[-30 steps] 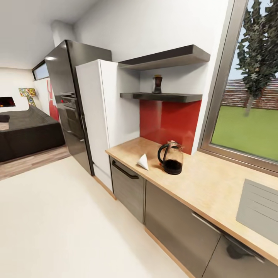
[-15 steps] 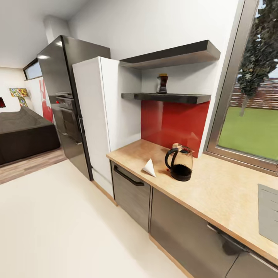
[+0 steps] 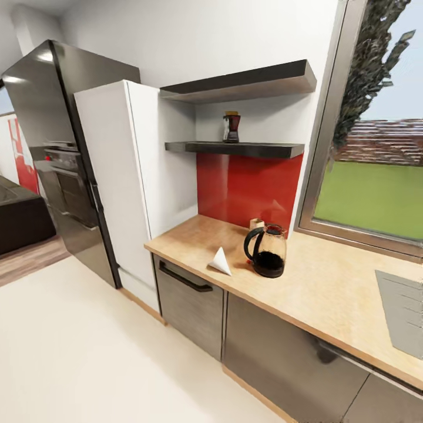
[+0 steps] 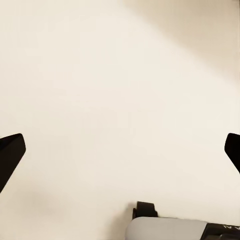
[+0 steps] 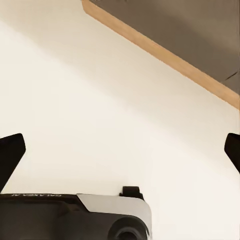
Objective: Set up a coffee station on the kitchen countertop: keep the coffee maker on the countertop, move the bottle of coffee from the kitchen shelf to the counter next to the coffee maker, place a paper coffee filter on top of the coffee maker, put the saucer next to the coffee maker with the coffee cup on the saucer, and place the electric kettle next to the coffee maker.
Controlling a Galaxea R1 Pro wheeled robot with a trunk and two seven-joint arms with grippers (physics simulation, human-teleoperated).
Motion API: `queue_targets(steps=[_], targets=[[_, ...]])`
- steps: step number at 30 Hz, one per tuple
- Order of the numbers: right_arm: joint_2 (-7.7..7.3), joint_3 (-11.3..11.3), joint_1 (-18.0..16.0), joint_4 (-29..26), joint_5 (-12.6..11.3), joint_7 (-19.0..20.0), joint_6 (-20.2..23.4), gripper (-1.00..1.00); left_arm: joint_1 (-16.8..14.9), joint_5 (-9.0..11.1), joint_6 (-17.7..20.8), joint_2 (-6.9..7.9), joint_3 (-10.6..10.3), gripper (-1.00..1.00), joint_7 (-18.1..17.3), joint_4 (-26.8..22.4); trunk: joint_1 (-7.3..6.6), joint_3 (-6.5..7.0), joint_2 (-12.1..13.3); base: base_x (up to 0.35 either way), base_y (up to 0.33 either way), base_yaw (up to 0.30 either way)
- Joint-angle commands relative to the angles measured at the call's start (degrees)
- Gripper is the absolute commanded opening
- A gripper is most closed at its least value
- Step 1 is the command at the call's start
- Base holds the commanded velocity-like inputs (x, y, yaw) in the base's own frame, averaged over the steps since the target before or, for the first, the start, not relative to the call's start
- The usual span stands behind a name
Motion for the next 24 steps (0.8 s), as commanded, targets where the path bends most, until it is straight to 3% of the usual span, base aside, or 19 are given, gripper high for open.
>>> queue_targets(steps=[1, 24], targets=[[0.01, 0.0, 0.0, 0.0, 0.0, 0.0, -0.2, 1.0, 0.0, 0.3, -0.2, 0.0, 0.1, 1.0, -0.1, 0.0, 0.03, -0.02, 0.0, 0.138, 0.313, -0.297], [0.1, -0.2, 0.0, 0.0, -0.1, 0.0, -0.2, 1.0, 0.0, 0.3, -0.2, 0.0, 0.1, 1.0, -0.1, 0.0, 0.03, -0.02, 0.0, 0.119, 0.316, -0.297]])
